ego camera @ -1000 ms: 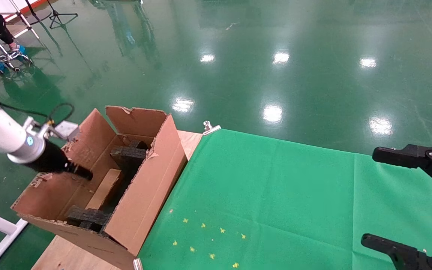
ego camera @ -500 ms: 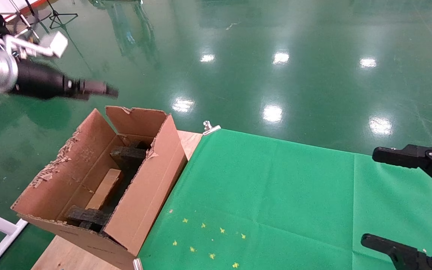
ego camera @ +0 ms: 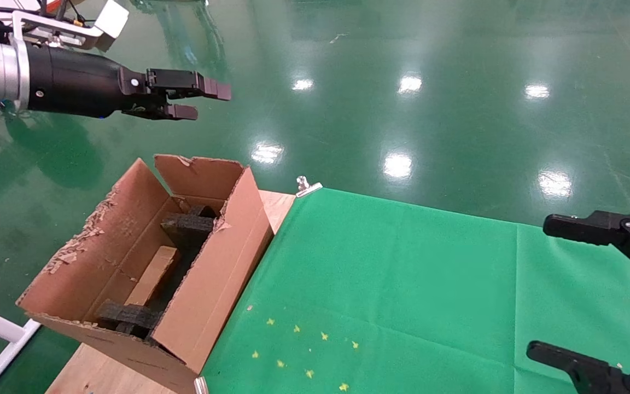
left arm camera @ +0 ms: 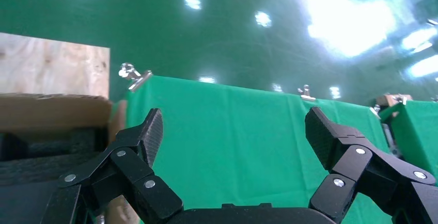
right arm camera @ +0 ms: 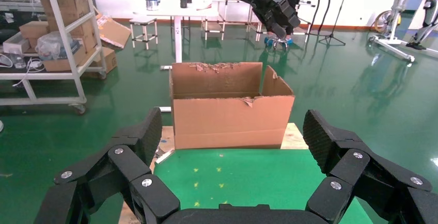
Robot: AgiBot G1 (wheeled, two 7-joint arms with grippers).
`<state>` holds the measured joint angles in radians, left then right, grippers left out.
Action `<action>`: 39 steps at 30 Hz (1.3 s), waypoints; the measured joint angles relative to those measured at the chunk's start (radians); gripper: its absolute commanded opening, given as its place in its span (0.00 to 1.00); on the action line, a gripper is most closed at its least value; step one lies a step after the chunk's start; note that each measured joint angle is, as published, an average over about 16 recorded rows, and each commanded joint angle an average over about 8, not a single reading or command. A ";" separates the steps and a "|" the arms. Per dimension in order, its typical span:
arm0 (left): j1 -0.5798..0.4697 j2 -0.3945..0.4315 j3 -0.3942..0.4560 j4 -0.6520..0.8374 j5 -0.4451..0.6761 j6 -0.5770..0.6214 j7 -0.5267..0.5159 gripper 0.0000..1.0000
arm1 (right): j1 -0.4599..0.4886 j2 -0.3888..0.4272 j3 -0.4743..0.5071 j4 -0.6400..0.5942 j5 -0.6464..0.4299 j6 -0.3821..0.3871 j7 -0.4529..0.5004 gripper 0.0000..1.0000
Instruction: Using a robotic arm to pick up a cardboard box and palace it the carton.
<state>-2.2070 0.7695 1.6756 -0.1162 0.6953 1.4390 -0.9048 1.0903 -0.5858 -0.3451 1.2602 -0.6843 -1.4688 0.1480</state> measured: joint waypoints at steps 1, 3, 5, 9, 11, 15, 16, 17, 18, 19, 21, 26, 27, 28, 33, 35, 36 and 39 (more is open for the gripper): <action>0.003 -0.001 -0.006 -0.005 -0.002 0.002 0.002 1.00 | 0.000 0.000 0.000 0.000 0.000 0.000 0.000 1.00; 0.013 -0.004 -0.022 -0.018 -0.007 0.007 0.007 1.00 | 0.000 0.000 0.000 0.000 0.000 0.000 0.000 1.00; 0.030 -0.006 -0.040 -0.034 -0.005 0.006 0.018 1.00 | 0.000 0.000 0.000 0.000 0.000 0.000 0.000 1.00; 0.076 -0.011 -0.093 -0.078 0.001 0.004 0.048 1.00 | 0.000 0.000 0.000 0.000 0.000 0.000 0.000 1.00; 0.105 -0.016 -0.130 -0.109 0.001 0.007 0.066 1.00 | 0.000 0.000 0.000 0.000 0.000 0.000 0.000 1.00; 0.176 -0.025 -0.217 -0.181 0.004 0.010 0.111 1.00 | 0.000 0.000 0.000 0.000 0.000 0.000 0.000 1.00; 0.195 -0.028 -0.240 -0.201 0.004 0.011 0.123 1.00 | 0.000 0.000 0.000 0.000 0.000 0.000 0.000 1.00; 0.213 -0.031 -0.263 -0.220 0.005 0.012 0.135 1.00 | 0.000 0.000 0.000 0.000 0.000 0.000 0.000 1.00; 0.232 -0.033 -0.286 -0.240 0.006 0.013 0.147 1.00 | 0.000 0.000 0.000 0.000 0.000 0.000 0.000 1.00; 0.251 -0.036 -0.309 -0.259 0.006 0.014 0.159 1.00 | 0.000 0.000 0.000 0.000 0.000 0.000 0.000 1.00; 0.289 -0.041 -0.356 -0.298 0.007 0.016 0.182 1.00 | 0.000 0.000 0.000 0.000 0.000 0.000 0.000 1.00; 0.384 -0.054 -0.474 -0.396 0.011 0.020 0.243 1.00 | 0.000 0.000 0.000 0.000 0.000 0.000 0.000 1.00; 0.403 -0.057 -0.497 -0.416 0.011 0.021 0.255 1.00 | 0.000 0.000 0.000 0.000 0.000 0.000 0.000 1.00; 0.423 -0.060 -0.521 -0.436 0.012 0.022 0.268 1.00 | 0.000 0.000 0.000 0.000 0.000 0.000 0.000 1.00; 0.521 -0.073 -0.642 -0.538 0.015 0.027 0.330 1.00 | 0.000 0.000 0.000 0.000 0.000 0.000 0.000 1.00; 0.561 -0.079 -0.691 -0.579 0.016 0.029 0.355 1.00 | 0.000 0.000 0.000 0.000 0.000 0.000 0.000 1.00; 0.581 -0.082 -0.716 -0.599 0.017 0.030 0.368 1.00 | 0.000 0.000 0.000 0.000 0.000 0.000 0.000 1.00; 0.641 -0.090 -0.790 -0.661 0.019 0.033 0.406 1.00 | 0.000 0.000 0.000 0.000 0.000 0.000 0.000 1.00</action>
<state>-1.5658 0.6794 0.8852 -0.7776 0.7144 1.4717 -0.4990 1.0905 -0.5856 -0.3455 1.2600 -0.6840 -1.4687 0.1477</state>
